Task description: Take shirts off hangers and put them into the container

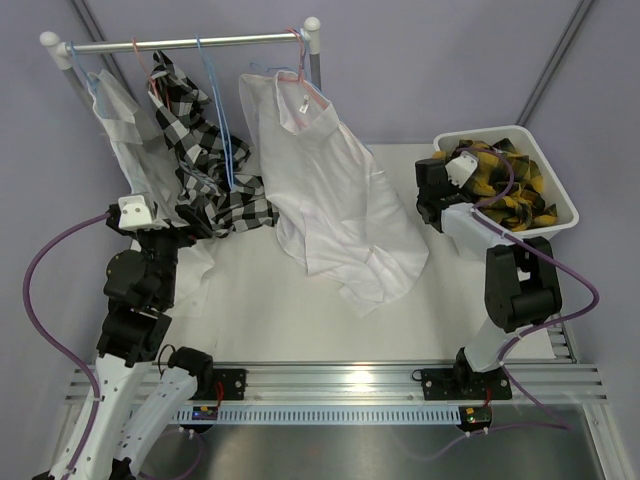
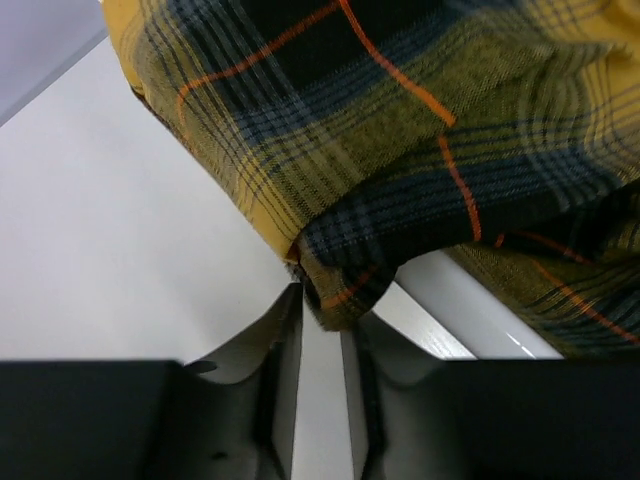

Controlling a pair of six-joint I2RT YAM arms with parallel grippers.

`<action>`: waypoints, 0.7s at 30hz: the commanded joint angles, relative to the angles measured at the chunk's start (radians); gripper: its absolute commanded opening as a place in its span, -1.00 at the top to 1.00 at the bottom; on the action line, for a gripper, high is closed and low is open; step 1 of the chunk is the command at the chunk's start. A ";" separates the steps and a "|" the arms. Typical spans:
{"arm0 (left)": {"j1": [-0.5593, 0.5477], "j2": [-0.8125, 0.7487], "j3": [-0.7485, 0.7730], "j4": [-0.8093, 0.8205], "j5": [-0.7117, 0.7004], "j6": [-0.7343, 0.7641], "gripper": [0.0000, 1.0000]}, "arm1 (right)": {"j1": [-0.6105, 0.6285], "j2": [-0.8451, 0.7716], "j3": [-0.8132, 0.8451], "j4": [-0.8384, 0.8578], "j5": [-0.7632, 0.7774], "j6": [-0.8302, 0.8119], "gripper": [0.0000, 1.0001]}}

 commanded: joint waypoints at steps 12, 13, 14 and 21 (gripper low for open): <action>0.004 -0.018 -0.002 0.060 -0.026 0.015 -0.98 | 0.003 -0.043 0.147 -0.040 0.092 -0.028 1.00; 0.004 -0.017 -0.002 0.060 -0.026 0.015 -0.98 | 0.003 -0.057 0.165 -0.046 0.092 -0.037 1.00; 0.004 -0.017 -0.002 0.060 -0.026 0.015 -0.98 | 0.003 -0.064 0.174 -0.049 0.094 -0.044 1.00; 0.004 -0.017 -0.002 0.061 -0.026 0.017 -0.98 | -0.061 -0.103 0.291 -0.109 0.117 -0.083 1.00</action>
